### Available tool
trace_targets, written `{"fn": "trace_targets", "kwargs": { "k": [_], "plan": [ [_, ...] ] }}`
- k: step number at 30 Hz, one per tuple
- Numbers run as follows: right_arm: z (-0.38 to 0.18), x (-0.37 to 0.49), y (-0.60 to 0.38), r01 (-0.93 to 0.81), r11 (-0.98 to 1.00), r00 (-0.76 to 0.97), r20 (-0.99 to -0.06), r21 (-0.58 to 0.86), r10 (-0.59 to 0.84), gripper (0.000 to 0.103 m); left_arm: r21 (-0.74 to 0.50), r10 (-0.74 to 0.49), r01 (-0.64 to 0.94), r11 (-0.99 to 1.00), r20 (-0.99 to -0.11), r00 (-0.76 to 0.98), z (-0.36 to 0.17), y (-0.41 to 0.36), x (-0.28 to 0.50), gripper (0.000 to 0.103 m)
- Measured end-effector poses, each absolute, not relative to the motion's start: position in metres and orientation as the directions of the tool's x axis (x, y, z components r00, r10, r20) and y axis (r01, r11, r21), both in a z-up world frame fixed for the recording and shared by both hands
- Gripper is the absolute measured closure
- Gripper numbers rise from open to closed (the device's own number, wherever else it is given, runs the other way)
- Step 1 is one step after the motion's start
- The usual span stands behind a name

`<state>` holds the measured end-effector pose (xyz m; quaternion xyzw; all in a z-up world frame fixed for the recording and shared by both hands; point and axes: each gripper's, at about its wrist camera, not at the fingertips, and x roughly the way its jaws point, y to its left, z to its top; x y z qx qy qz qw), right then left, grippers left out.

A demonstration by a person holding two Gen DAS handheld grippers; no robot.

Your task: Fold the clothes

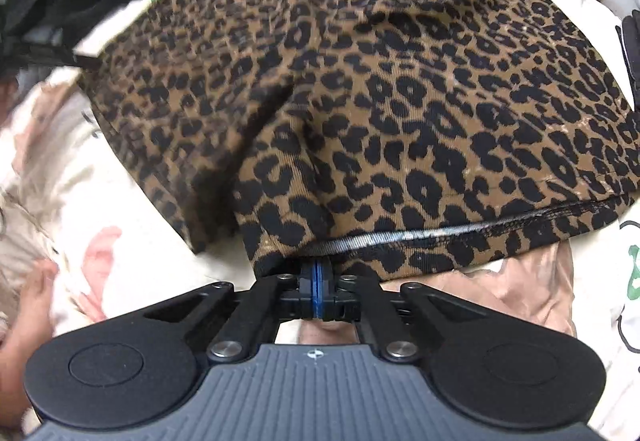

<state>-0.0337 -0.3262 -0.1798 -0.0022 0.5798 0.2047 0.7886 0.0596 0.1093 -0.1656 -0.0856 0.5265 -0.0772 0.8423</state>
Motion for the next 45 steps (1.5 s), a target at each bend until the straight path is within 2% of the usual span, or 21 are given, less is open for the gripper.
{"fn": "trace_targets", "kwargs": {
  "k": [2,3,4,5,9,14,18,19,21,22,35,38,40,42,45],
  "plan": [
    [-0.171,-0.031,-0.333,-0.288,0.91,0.254,-0.893,0.297,0.372,0.091,-0.223,-0.22,0.044,0.974,-0.874,0.433,-0.165,0.109,0.06,0.091],
    [-0.167,-0.031,-0.336,-0.268,0.905,0.257,-0.88,0.331,0.399,0.065,-0.22,-0.219,0.047,0.974,-0.875,0.433,-0.165,0.108,0.059,0.091],
    [-0.165,-0.031,-0.336,-0.269,0.902,0.262,-0.875,0.339,0.407,0.05,-0.216,-0.217,0.052,0.975,-0.875,0.433,-0.164,0.108,0.059,0.091],
    [-0.163,-0.032,-0.336,-0.271,0.899,0.267,-0.87,0.345,0.414,0.049,-0.211,-0.215,0.058,0.976,-0.875,0.434,-0.164,0.108,0.059,0.09],
    [-0.159,-0.036,-0.332,-0.328,0.887,0.25,-0.875,0.326,0.415,0.049,-0.184,-0.203,0.086,0.979,-0.88,0.43,-0.161,0.109,0.058,0.089],
    [-0.155,-0.038,-0.329,-0.347,0.852,0.222,-0.848,0.393,0.482,0.049,-0.179,-0.196,0.08,0.981,-0.881,0.431,-0.159,0.114,0.055,0.089],
    [-0.159,-0.03,-0.325,-0.307,0.863,0.251,-0.841,0.401,0.479,0.051,-0.185,-0.201,0.079,0.979,-0.88,0.43,-0.162,0.112,0.055,0.089],
    [-0.16,-0.027,-0.325,-0.293,0.873,0.263,-0.845,0.391,0.466,0.066,-0.189,-0.206,0.082,0.979,-0.879,0.43,-0.162,0.111,0.056,0.089],
    [-0.164,-0.024,-0.326,-0.281,0.889,0.277,-0.857,0.361,0.435,0.102,-0.193,-0.212,0.089,0.977,-0.876,0.432,-0.162,0.11,0.056,0.089],
    [-0.166,-0.023,-0.328,-0.28,0.891,0.274,-0.86,0.358,0.431,0.103,-0.194,-0.215,0.093,0.977,-0.875,0.434,-0.162,0.109,0.056,0.089],
    [-0.187,-0.036,-0.334,-0.287,0.926,0.214,-0.926,0.246,0.312,0.103,-0.198,-0.219,0.093,0.976,-0.879,0.423,-0.169,0.111,0.059,0.088],
    [-0.186,-0.032,-0.337,-0.279,0.93,0.177,-0.939,0.238,0.293,0.098,-0.198,-0.217,0.089,0.976,-0.88,0.422,-0.169,0.113,0.058,0.088],
    [-0.179,-0.031,-0.345,-0.259,0.934,0.153,-0.944,0.247,0.292,0.083,-0.203,-0.219,0.084,0.976,-0.877,0.428,-0.167,0.114,0.056,0.088],
    [-0.162,-0.033,-0.356,-0.236,0.938,0.191,-0.934,0.254,0.302,0.076,-0.218,-0.227,0.071,0.973,-0.87,0.437,-0.167,0.116,0.055,0.088],
    [-0.139,-0.037,-0.366,-0.221,0.938,0.267,-0.909,0.265,0.32,0.076,-0.248,-0.247,0.059,0.967,-0.85,0.465,-0.163,0.116,0.052,0.088]
  ]
}}
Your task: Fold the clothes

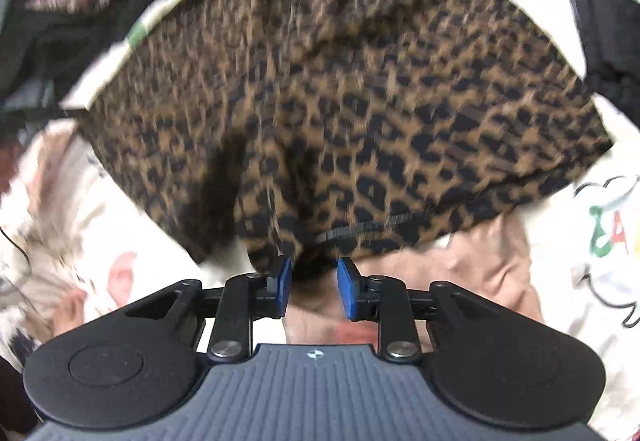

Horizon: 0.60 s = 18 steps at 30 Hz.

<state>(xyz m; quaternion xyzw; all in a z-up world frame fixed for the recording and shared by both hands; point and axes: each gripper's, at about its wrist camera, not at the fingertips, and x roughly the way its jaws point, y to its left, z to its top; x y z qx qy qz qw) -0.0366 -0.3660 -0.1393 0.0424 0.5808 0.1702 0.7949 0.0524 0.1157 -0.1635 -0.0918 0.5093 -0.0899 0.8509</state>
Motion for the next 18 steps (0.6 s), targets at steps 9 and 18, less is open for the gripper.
{"fn": "trace_targets", "kwargs": {
  "k": [9,18],
  "plan": [
    [-0.119,-0.029,-0.35,-0.291,0.922,0.348,-0.869,0.257,0.352,0.076,-0.251,-0.257,0.074,0.965,-0.856,0.449,-0.166,0.111,0.052,0.088],
    [-0.124,-0.029,-0.344,-0.28,0.922,0.334,-0.873,0.269,0.356,0.076,-0.234,-0.237,0.06,0.97,-0.876,0.42,-0.182,0.116,0.044,0.082]
  ]
}}
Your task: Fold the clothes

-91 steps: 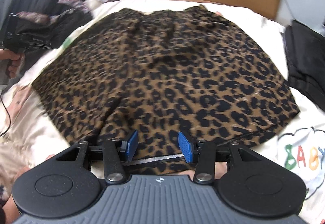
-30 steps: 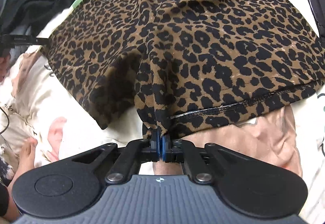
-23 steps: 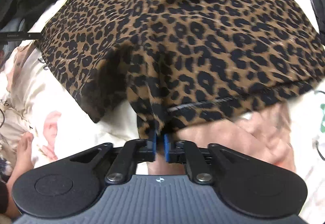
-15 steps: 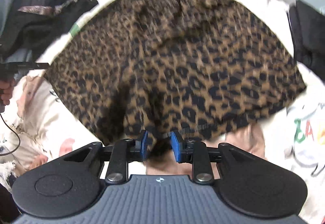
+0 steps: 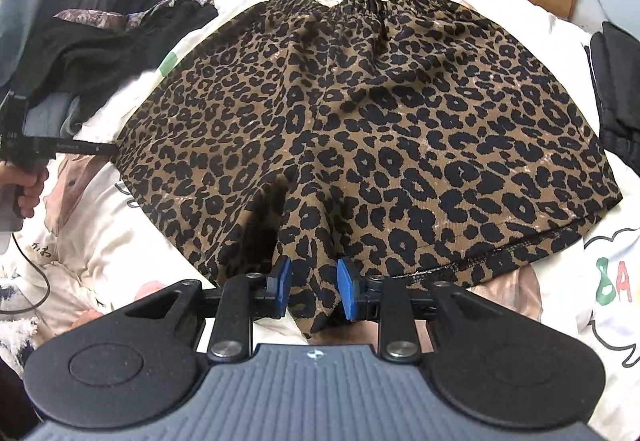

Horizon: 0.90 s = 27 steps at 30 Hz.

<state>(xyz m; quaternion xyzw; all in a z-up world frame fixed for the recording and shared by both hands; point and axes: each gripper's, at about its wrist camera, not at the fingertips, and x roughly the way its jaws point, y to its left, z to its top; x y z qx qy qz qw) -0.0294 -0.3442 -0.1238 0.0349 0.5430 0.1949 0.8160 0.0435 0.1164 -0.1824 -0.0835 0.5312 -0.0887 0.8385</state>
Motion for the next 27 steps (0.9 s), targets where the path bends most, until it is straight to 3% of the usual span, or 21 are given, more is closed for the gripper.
{"fn": "trace_targets", "kwargs": {
  "k": [5,9,15,21,27],
  "plan": [
    [-0.124,-0.029,-0.34,-0.295,0.917,0.332,-0.871,0.27,0.363,0.076,-0.241,-0.244,0.06,0.969,-0.874,0.421,-0.185,0.118,0.045,0.08],
    [-0.122,-0.03,-0.337,-0.309,0.911,0.334,-0.865,0.274,0.374,0.076,-0.236,-0.255,0.1,0.967,-0.865,0.431,-0.189,0.113,0.044,0.069],
    [-0.123,-0.032,-0.333,-0.316,0.908,0.327,-0.866,0.277,0.378,0.076,-0.262,-0.273,0.086,0.961,-0.855,0.441,-0.19,0.117,0.049,0.069],
    [-0.12,-0.03,-0.327,-0.338,0.897,0.336,-0.853,0.285,0.398,0.076,-0.312,-0.297,0.047,0.949,-0.833,0.466,-0.193,0.127,0.047,0.079],
    [-0.12,-0.019,-0.309,-0.37,0.876,0.319,-0.843,0.31,0.433,0.076,-0.339,-0.323,0.056,0.939,-0.816,0.479,-0.2,0.13,0.045,0.079]
  ]
}}
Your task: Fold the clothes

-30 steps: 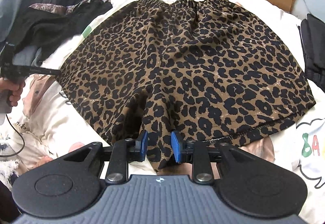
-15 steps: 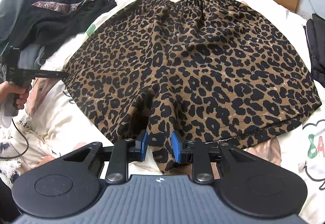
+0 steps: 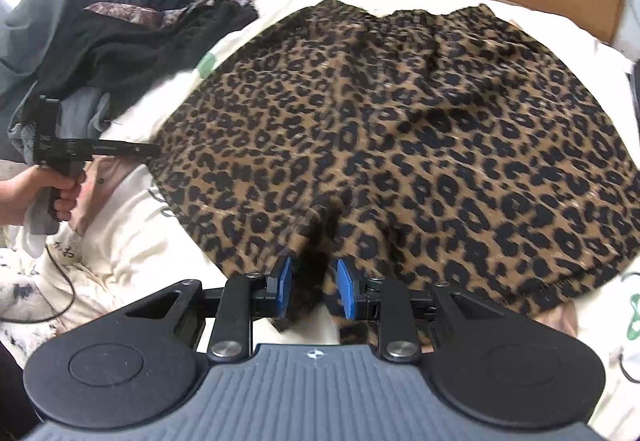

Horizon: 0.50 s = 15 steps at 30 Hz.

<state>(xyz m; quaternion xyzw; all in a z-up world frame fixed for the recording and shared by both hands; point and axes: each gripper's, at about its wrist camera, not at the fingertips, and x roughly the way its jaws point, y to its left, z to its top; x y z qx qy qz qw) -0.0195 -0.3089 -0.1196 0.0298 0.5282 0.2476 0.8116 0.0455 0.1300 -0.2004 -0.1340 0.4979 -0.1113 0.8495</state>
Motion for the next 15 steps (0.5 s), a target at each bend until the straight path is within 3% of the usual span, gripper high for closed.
{"fn": "trace_targets", "kwargs": {
  "k": [3,5,10,11,13,15],
  "plan": [
    [-0.123,-0.013,-0.297,-0.386,0.862,0.301,-0.839,0.328,0.454,0.075,-0.331,-0.326,0.078,0.94,-0.81,0.488,-0.201,0.129,0.043,0.079],
    [-0.13,-0.008,-0.289,-0.386,0.857,0.283,-0.84,0.341,0.462,0.067,-0.328,-0.324,0.08,0.941,-0.807,0.493,-0.2,0.129,0.042,0.079],
    [-0.151,-0.001,-0.277,-0.361,0.875,0.254,-0.869,0.323,0.425,0.066,-0.317,-0.315,0.082,0.945,-0.809,0.497,-0.196,0.128,0.041,0.08],
    [-0.154,-0.001,-0.276,-0.366,0.875,0.242,-0.875,0.318,0.419,0.069,-0.314,-0.314,0.086,0.945,-0.809,0.497,-0.195,0.128,0.041,0.08],
    [-0.16,-0.002,-0.273,-0.375,0.874,0.218,-0.887,0.309,0.407,0.101,-0.312,-0.315,0.092,0.946,-0.809,0.497,-0.193,0.129,0.041,0.08],
    [-0.161,-0.004,-0.273,-0.387,0.874,0.214,-0.893,0.294,0.395,0.102,-0.308,-0.316,0.099,0.946,-0.809,0.496,-0.191,0.13,0.041,0.079]
  ]
}}
